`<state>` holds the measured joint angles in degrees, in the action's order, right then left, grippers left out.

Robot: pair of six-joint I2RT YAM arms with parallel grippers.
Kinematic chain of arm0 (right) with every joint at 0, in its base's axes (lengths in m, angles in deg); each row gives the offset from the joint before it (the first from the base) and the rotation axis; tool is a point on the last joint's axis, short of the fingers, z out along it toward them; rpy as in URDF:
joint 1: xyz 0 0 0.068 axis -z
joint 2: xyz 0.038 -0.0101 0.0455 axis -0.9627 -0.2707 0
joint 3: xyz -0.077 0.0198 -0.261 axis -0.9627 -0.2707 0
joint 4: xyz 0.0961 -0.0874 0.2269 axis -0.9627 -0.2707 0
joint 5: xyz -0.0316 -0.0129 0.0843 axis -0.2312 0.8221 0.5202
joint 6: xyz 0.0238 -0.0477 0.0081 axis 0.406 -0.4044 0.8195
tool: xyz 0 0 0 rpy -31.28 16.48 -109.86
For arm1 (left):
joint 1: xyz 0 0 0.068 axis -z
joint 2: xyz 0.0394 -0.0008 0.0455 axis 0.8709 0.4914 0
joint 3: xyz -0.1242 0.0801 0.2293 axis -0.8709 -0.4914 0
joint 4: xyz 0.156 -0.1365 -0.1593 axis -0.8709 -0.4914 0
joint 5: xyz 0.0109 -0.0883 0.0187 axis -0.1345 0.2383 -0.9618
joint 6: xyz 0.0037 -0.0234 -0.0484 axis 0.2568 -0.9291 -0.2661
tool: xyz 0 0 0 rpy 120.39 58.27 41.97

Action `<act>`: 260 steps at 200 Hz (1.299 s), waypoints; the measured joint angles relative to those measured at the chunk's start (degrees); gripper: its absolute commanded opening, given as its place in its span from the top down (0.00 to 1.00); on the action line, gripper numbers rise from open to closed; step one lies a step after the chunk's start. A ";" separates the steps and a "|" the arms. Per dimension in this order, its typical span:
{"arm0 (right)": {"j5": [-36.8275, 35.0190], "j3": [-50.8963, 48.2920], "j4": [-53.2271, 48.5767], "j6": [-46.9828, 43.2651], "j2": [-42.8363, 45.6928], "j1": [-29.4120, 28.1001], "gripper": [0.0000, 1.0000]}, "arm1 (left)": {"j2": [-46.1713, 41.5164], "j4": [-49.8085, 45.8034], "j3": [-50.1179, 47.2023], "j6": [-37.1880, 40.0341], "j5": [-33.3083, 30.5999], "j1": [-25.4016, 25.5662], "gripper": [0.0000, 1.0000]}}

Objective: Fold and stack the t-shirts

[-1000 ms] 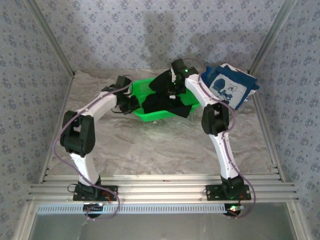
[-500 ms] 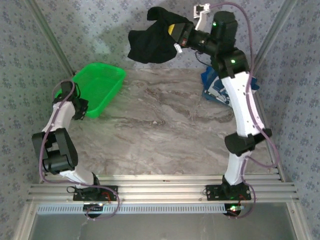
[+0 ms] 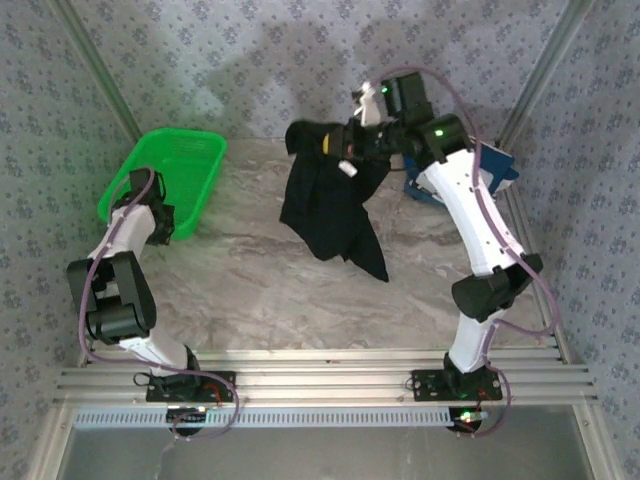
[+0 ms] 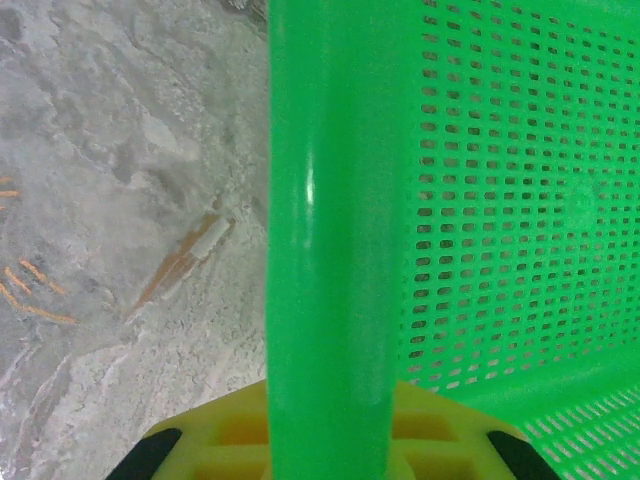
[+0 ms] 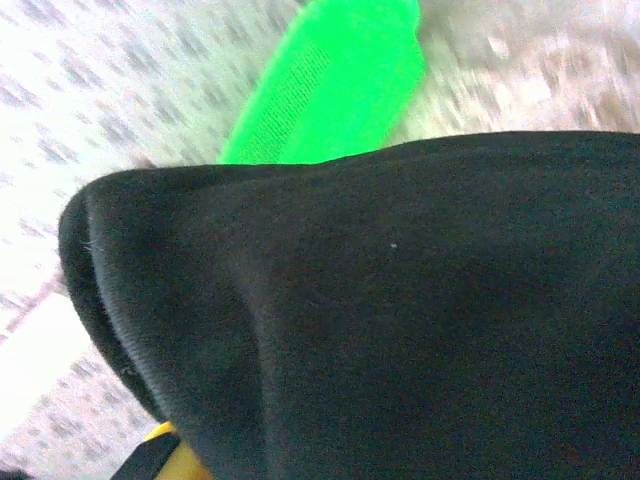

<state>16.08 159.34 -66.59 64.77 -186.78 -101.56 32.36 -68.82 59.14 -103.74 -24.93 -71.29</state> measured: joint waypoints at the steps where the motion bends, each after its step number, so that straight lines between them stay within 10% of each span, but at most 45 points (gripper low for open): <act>1: -0.11 -0.02 -0.33 -0.15 -0.11 -0.07 0.86 | 0.00 0.04 0.00 -0.04 -0.04 -0.02 1.00; 9: -1.05 -0.07 -3.30 -1.57 -1.53 -0.96 0.75 | 0.00 0.59 -0.09 -0.42 -0.24 -0.07 0.90; 24: -2.93 -0.70 -6.95 -3.74 -4.24 -2.40 0.52 | -0.11 2.34 -1.05 -0.87 -0.33 -0.17 0.35; 44: -4.00 -2.12 -8.50 -6.12 -7.96 -3.61 0.36 | -0.11 2.97 -1.75 -0.76 0.57 -0.11 0.01; 60: -3.74 -2.73 -8.24 -7.82 -10.73 -3.80 0.22 | -0.42 2.69 -0.87 0.31 1.16 0.61 0.00; 108: -2.89 -5.33 -9.25 -11.58 -9.14 -1.70 0.20 | -8.44 -0.79 6.25 8.24 2.47 6.78 0.00; 169: -7.17 -41.11 -7.21 -12.79 11.78 12.96 0.21 | -15.96 -5.53 5.95 23.89 14.56 23.41 0.03; 260: 0.81 -65.05 12.85 -6.73 9.94 3.28 0.40 | -10.54 -3.65 -13.79 24.81 24.06 35.36 0.15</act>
<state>16.89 94.30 -53.74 58.04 -176.83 -98.28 21.82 -72.47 45.35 -78.93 -0.87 -35.92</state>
